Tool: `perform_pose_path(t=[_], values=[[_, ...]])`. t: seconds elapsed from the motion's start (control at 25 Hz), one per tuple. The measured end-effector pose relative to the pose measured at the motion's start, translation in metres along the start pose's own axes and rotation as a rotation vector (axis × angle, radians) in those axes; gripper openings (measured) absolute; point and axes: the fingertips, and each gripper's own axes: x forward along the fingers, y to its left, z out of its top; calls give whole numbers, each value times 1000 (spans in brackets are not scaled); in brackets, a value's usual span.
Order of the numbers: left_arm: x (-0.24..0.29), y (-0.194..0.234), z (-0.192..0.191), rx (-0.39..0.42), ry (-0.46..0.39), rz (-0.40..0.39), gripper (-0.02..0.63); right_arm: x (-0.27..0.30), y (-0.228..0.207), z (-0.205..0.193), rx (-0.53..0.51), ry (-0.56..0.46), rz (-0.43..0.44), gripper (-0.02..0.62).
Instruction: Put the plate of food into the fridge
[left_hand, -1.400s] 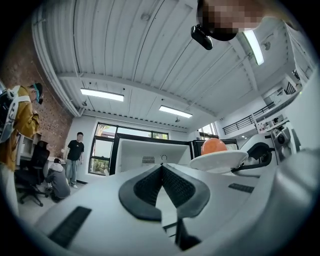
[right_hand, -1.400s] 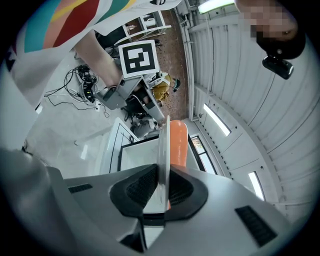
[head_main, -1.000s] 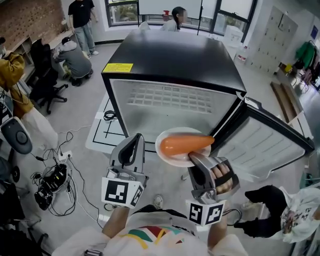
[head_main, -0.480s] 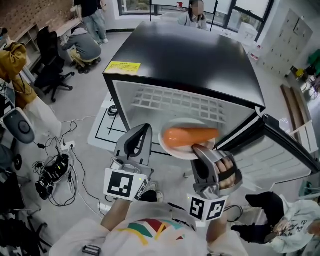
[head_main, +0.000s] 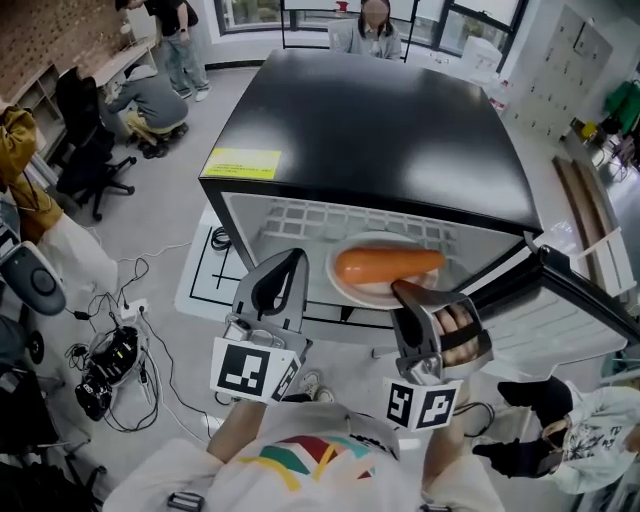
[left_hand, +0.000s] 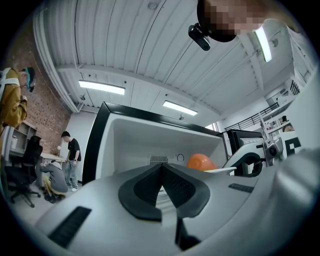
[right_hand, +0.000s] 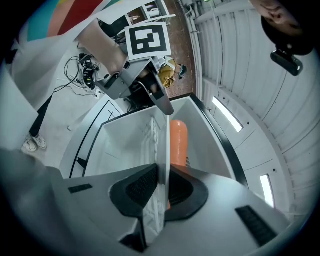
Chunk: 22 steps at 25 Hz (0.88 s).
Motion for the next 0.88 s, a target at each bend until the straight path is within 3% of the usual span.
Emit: perform_pose_path(t=[0.36,0.88], values=[[9,21,-12,-24,22,-13,5,36,-2,-11,-83,75,39,37],[22,27,-36,-57,89,-38,5,68,2,-19,-126,126,98,38]])
